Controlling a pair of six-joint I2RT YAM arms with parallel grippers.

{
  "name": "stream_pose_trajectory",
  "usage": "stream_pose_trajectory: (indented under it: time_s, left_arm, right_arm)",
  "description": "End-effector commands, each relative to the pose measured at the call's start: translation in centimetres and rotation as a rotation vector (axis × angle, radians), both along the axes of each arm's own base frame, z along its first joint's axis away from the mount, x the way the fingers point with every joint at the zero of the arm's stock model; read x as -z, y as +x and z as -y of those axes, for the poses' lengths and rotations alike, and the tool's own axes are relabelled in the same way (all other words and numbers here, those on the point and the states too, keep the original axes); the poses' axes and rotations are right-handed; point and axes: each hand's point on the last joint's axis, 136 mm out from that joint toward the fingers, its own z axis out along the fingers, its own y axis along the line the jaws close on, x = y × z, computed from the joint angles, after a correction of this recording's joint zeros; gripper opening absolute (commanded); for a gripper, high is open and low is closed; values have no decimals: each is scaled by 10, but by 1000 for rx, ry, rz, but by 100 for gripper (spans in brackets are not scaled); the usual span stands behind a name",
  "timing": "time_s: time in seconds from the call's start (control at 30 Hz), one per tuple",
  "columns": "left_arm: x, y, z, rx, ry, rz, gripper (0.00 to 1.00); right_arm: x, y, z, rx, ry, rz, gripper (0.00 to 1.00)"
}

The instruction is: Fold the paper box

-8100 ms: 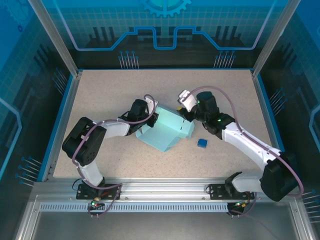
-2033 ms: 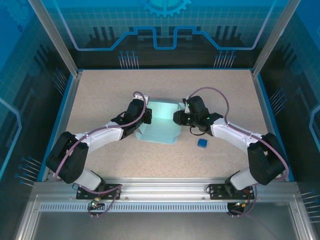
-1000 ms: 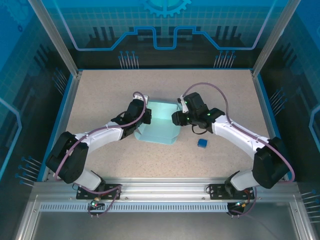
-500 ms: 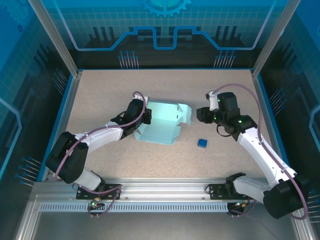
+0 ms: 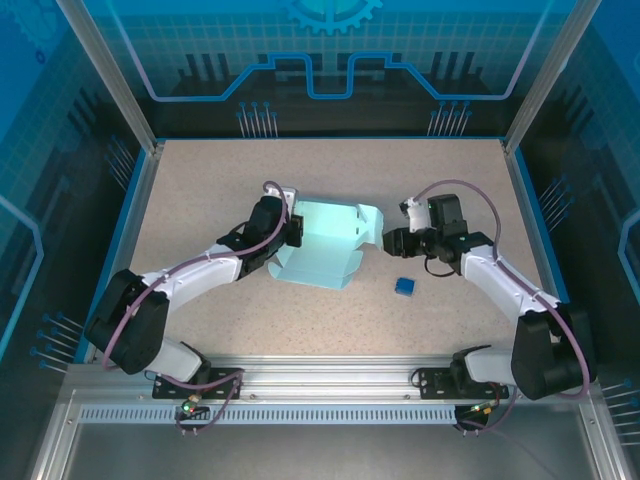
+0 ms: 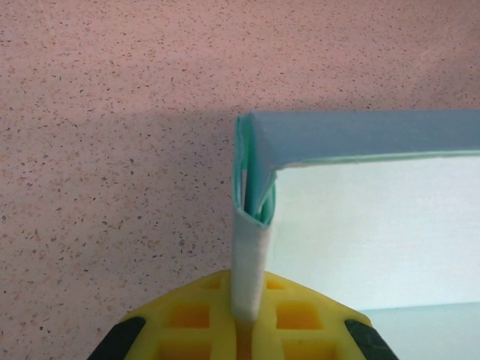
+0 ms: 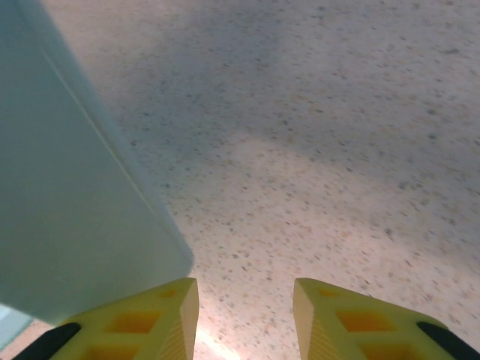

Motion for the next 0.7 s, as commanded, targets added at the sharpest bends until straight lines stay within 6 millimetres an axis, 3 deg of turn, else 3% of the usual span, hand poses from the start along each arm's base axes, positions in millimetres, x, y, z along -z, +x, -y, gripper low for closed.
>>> stream_pose_trajectory:
  time_s: [0.0,0.4,0.57,0.6,0.67]
  left_arm:
    - [-5,-3,1,3,-42,-6,0]
    - [-1,-4,4,19,-44,-19,0]
    - [1,-4,5,25,-41,-24,0]
    - [2,-4,5,26,-41,-25,0]
    - [3,-3,5,26,-39,-28,0]
  right_arm:
    - [-24,5,-21,-99,73,87,39]
    - [-36,2,-48,-212,120,123,42]
    - [-30,1,-55,-238,107,107,47]
    - [-40,7,-58,-244,111,134,48]
    - [-41,7,-60,-260,113,136,50]
